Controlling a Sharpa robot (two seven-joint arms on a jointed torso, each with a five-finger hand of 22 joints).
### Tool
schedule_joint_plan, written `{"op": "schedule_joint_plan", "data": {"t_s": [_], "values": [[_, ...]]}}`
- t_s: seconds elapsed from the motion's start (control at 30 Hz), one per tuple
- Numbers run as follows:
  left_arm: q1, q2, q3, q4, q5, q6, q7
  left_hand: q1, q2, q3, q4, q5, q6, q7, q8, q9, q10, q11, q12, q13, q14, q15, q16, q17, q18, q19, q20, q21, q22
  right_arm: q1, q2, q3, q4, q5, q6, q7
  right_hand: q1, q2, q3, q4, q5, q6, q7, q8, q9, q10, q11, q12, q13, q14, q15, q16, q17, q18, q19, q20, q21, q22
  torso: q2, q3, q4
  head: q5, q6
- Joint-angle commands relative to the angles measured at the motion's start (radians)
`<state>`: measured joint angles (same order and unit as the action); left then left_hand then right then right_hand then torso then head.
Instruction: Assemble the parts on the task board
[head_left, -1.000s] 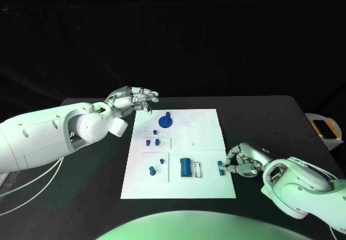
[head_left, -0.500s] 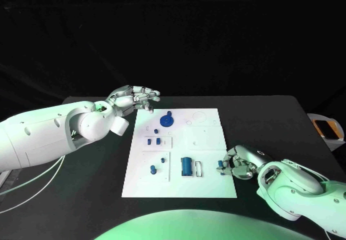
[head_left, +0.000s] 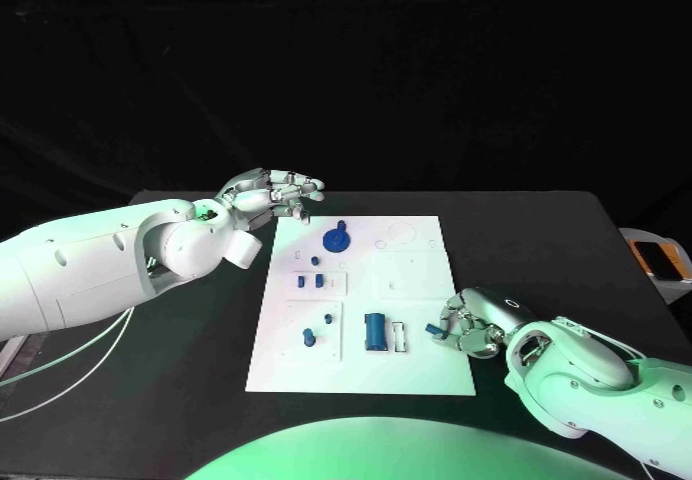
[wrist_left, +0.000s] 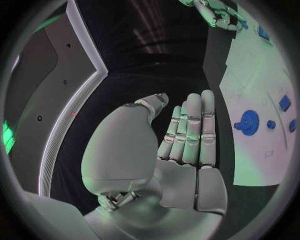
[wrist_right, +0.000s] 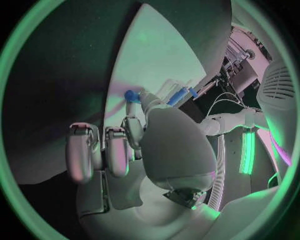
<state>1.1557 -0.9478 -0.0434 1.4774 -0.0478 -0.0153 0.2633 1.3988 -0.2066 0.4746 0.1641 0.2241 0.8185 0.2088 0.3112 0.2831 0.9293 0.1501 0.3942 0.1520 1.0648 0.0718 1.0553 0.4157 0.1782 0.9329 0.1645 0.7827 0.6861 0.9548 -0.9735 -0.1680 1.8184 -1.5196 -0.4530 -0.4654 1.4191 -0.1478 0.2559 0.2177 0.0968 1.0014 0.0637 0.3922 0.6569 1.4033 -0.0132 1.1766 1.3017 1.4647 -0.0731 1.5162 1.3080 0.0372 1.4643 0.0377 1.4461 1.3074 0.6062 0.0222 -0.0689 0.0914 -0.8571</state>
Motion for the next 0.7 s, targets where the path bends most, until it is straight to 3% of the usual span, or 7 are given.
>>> {"op": "schedule_joint_plan", "data": {"t_s": [0.03,0.13,0.27,0.47,0.63,0.7], "values": [[0.0,0.001,0.001,0.003,0.003,0.016,0.006,0.005,0.007,0.001,0.008,0.002,-0.007,0.012,0.007,0.001,-0.009,0.0,0.003,0.002,-0.007,-0.001,0.004,0.0,0.006,0.005,-0.001,-0.005,-0.002,-0.014,0.0,-0.011,-0.013,-0.038,0.069,-0.054,0.047,0.029,0.104,-0.05,0.032,0.013,-0.004,-0.004,-0.042,-0.004,-0.004,0.001,-0.001,0.078,-0.004,-0.001,0.117,-0.01,0.053,-0.004,-0.003,0.227,-0.001,-0.0008,-0.0003,-0.001,0.0],[0.0,0.001,0.001,0.003,0.003,0.016,0.006,0.005,0.007,0.001,0.008,0.002,-0.007,0.012,0.007,0.001,-0.009,0.0,0.003,0.002,-0.007,-0.001,0.004,0.0,0.006,0.005,-0.001,-0.005,-0.002,-0.014,-0.003,-0.011,-0.006,-0.042,0.051,-0.056,0.006,0.008,0.205,-0.075,0.056,0.005,0.001,0.004,-0.029,0.002,-0.001,0.001,-0.001,0.078,-0.005,-0.001,0.119,-0.01,0.054,0.0,-0.001,0.227,0.0,-0.0006,-0.0002,-0.002,0.0],[0.0,0.001,0.001,0.003,0.003,0.015,0.006,0.005,0.007,0.001,0.008,0.002,-0.007,0.012,0.007,0.001,-0.009,0.0,0.003,0.002,-0.007,-0.001,0.004,0.0,0.006,0.005,-0.001,-0.005,-0.002,-0.013,-0.012,-0.011,0.015,-0.016,0.02,-0.048,-0.103,-0.02,0.337,-0.127,0.096,-0.016,-0.004,0.041,0.017,0.015,-0.003,0.007,0.004,0.08,-0.006,0.001,0.125,-0.012,0.057,-0.004,0.007,0.23,-0.001,-0.0003,-0.0005,-0.003,0.001],[0.0,0.004,0.001,0.001,0.002,0.016,0.006,0.005,0.007,0.001,0.008,0.002,-0.007,0.012,0.007,0.001,-0.009,0.0,0.003,0.002,-0.007,-0.001,0.004,0.0,0.006,0.005,-0.001,-0.005,-0.002,0.012,-0.009,-0.009,0.05,0.079,-0.025,-0.004,-0.145,-0.009,0.385,-0.156,0.12,-0.034,-0.001,0.057,0.04,0.019,-0.002,0.009,0.007,0.08,-0.003,0.001,0.127,-0.012,0.057,-0.004,0.007,0.23,0.0,-0.0006,-0.0017,-0.005,-0.002],[0.0,0.009,0.001,0.0,0.002,0.017,0.005,0.005,0.007,0.001,0.008,0.002,-0.007,0.012,0.007,0.001,-0.009,0.0,0.003,0.002,-0.007,-0.001,0.004,0.0,0.006,0.005,-0.001,-0.005,-0.002,0.04,0.007,-0.008,0.062,0.175,-0.038,0.013,-0.175,-0.005,0.397,-0.159,0.13,-0.038,-0.001,0.064,0.048,0.02,0.0,0.009,0.007,0.08,-0.002,0.001,0.126,-0.011,0.056,-0.002,0.003,0.228,0.001,0.0004,0.0033,-0.008,-0.002],[0.0,0.009,0.001,-0.002,0.002,0.016,0.005,0.005,0.007,0.0,0.009,0.002,-0.008,0.012,0.008,0.001,-0.01,0.0,0.005,0.002,-0.007,-0.001,0.004,0.0,0.006,0.005,-0.001,-0.005,-0.002,0.05,0.015,-0.008,0.061,0.224,-0.035,0.014,-0.182,-0.003,0.399,-0.158,0.13,-0.04,-0.001,0.064,0.05,0.018,0.0,0.006,0.006,0.079,-0.002,-0.001,0.123,-0.01,0.054,-0.002,0.0,0.227,0.001,-0.0004,0.0017,-0.007,-0.003]]}}
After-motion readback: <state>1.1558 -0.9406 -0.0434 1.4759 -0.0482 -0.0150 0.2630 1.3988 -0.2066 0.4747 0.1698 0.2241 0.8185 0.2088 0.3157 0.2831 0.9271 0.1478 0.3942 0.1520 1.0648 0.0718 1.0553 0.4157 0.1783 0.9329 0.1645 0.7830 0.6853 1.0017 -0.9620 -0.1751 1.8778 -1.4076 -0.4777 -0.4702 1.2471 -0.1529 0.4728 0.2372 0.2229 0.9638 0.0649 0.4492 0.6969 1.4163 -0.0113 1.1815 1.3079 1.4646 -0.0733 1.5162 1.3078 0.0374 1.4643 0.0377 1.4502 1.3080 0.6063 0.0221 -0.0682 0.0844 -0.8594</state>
